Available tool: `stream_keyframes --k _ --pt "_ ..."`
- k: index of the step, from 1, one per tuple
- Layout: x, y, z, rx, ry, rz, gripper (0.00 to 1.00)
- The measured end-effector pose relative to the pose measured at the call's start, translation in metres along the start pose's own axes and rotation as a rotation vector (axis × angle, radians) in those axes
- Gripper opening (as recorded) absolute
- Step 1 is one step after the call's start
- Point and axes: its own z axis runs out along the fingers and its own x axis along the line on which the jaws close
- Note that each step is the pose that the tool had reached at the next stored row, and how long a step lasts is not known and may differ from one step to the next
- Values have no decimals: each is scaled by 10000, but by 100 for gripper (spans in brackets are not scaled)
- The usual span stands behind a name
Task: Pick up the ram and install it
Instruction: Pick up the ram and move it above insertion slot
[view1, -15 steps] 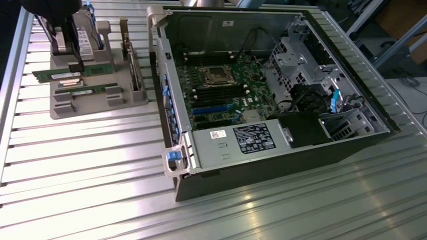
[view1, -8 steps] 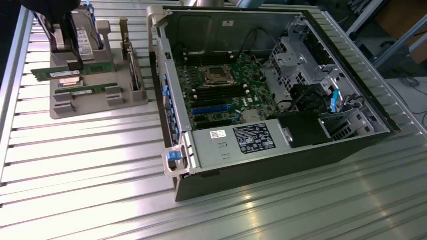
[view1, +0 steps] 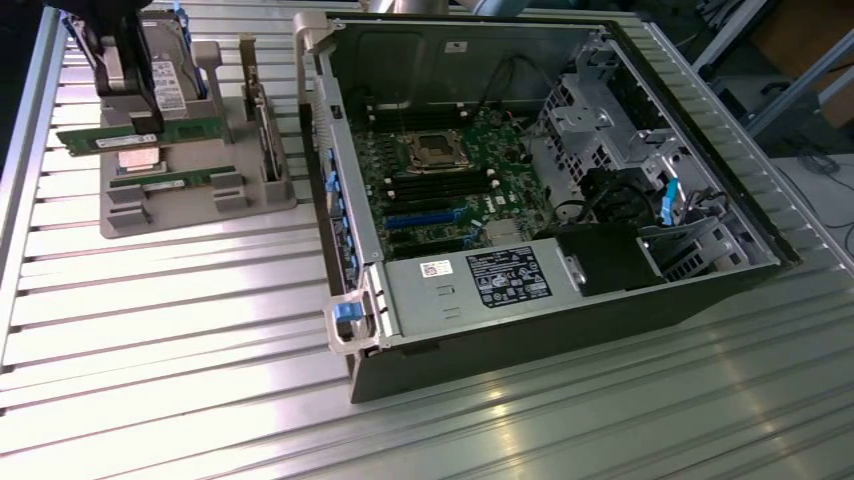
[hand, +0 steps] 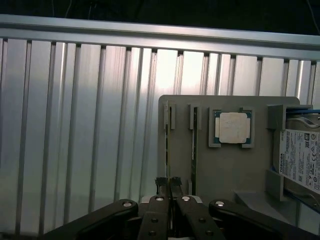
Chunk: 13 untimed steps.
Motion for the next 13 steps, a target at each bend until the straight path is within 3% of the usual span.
stream_keyframes --k 4,13 --pt "4 3 -76 0 0 0 12" --pt "7 6 -141 -1 0 -1 12"
